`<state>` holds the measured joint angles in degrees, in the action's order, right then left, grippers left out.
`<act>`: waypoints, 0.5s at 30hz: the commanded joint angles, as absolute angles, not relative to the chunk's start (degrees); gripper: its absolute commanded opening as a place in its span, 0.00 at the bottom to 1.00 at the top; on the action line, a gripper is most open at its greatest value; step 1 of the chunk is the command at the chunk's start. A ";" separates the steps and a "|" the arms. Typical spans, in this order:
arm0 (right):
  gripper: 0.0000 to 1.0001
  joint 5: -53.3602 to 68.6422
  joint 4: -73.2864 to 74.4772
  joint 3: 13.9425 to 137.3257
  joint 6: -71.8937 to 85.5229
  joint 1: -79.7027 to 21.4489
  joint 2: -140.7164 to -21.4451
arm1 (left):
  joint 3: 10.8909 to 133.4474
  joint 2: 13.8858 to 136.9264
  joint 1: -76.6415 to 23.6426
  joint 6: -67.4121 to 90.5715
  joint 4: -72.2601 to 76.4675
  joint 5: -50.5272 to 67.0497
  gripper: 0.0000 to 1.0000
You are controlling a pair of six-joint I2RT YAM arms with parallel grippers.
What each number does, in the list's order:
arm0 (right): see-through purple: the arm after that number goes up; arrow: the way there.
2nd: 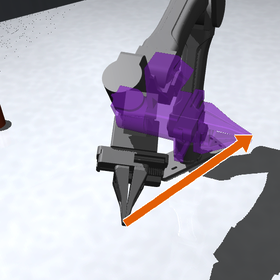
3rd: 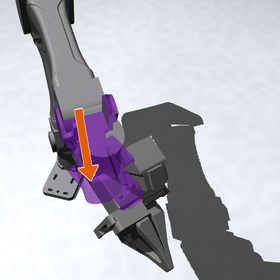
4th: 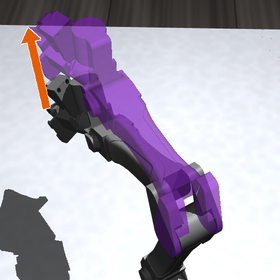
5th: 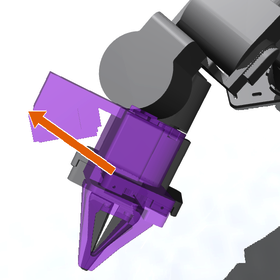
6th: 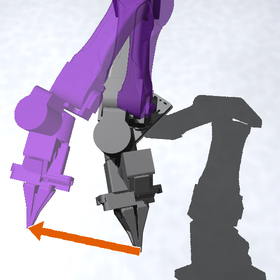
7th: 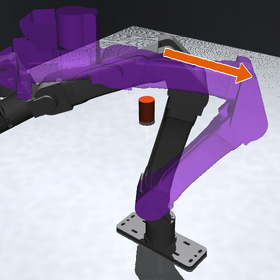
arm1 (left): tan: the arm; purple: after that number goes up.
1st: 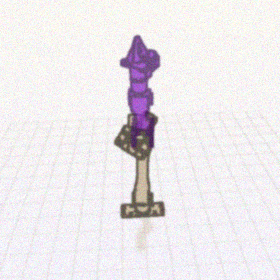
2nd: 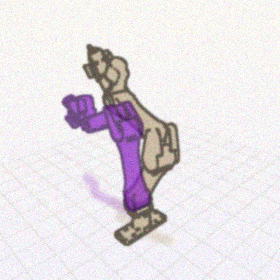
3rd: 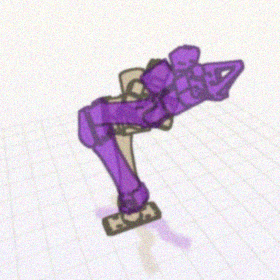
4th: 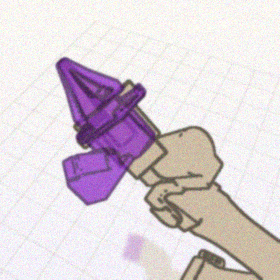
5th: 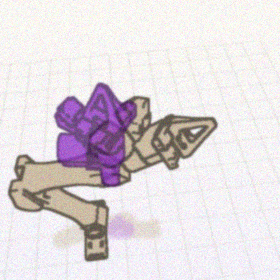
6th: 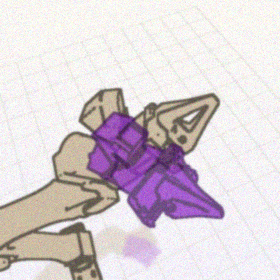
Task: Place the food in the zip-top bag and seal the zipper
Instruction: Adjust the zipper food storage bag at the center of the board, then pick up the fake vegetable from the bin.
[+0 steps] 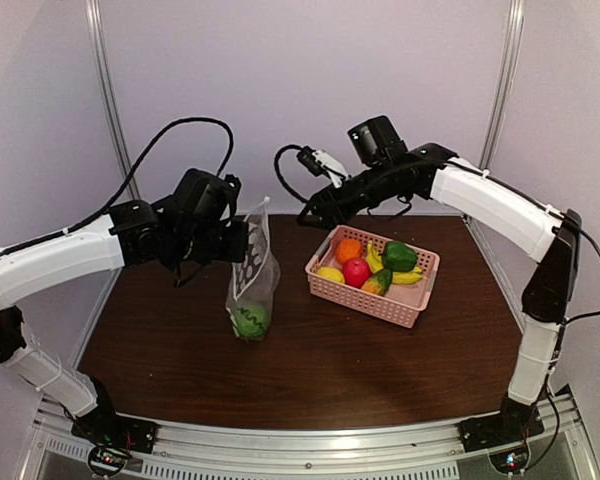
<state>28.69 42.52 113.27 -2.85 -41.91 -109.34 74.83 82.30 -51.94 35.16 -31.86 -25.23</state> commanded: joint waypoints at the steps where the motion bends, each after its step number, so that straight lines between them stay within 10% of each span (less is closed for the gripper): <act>1: 0.59 30.29 43.86 107.01 -6.27 -30.70 -100.71 | 77.93 83.03 -51.72 32.04 -30.34 -23.43 0.00; 15: 0.63 24.12 47.34 92.44 -16.18 -12.89 -94.42 | 92.80 84.91 -50.85 14.45 -51.70 -33.93 0.00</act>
<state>27.24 45.80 94.32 -11.92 -14.94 -96.01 90.08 85.23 -51.37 20.82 -45.39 -31.05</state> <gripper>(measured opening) 0.630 0.006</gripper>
